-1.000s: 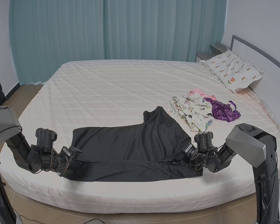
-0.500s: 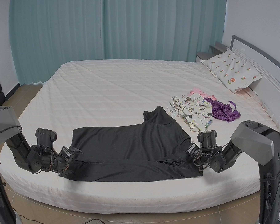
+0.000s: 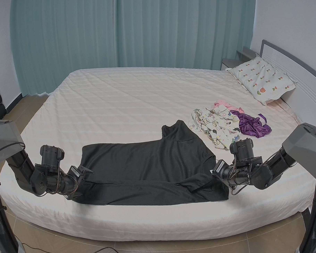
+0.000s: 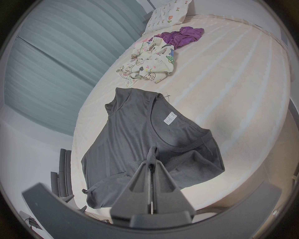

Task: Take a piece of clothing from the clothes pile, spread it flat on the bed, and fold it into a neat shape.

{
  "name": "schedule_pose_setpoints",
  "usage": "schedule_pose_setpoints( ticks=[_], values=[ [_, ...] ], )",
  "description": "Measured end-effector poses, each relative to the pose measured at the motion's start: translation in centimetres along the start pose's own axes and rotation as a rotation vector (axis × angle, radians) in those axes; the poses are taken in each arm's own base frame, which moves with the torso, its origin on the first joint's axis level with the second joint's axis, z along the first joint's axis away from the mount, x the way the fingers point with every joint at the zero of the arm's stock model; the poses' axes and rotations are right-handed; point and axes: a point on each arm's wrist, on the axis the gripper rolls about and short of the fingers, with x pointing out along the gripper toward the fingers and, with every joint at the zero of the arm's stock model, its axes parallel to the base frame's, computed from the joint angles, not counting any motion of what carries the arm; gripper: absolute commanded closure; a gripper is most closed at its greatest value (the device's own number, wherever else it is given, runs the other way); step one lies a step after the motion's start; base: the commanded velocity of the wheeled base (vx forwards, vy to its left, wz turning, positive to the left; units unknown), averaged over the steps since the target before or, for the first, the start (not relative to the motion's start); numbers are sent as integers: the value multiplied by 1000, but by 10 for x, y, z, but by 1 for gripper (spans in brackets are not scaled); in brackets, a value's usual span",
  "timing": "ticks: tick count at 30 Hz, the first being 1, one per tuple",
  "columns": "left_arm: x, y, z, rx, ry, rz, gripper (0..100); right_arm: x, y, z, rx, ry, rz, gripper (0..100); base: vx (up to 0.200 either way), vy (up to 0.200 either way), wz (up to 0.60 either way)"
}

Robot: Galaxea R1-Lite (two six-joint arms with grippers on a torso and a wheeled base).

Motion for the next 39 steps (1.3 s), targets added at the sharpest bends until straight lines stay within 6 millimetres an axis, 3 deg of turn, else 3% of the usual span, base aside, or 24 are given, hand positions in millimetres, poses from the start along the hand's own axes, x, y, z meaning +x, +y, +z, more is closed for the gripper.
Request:
schedule_pose_setpoints(
  ticks=[14,15,25,39],
  values=[
    [0,1,0,-2,3,1,0,-34,3,-1,-12,63,-45,100,0,0,0],
    [0,0,0,-2,2,1,0,-35,3,-3,-19,66,-47,0,0,0,0],
    [0,1,-1,-2,3,2,0,-38,-17,-27,-172,149,-108,0,0,0,0],
    [0,1,-1,-3,4,1,0,-16,-28,-26,-112,110,-44,0,0,0,0]
  ],
)
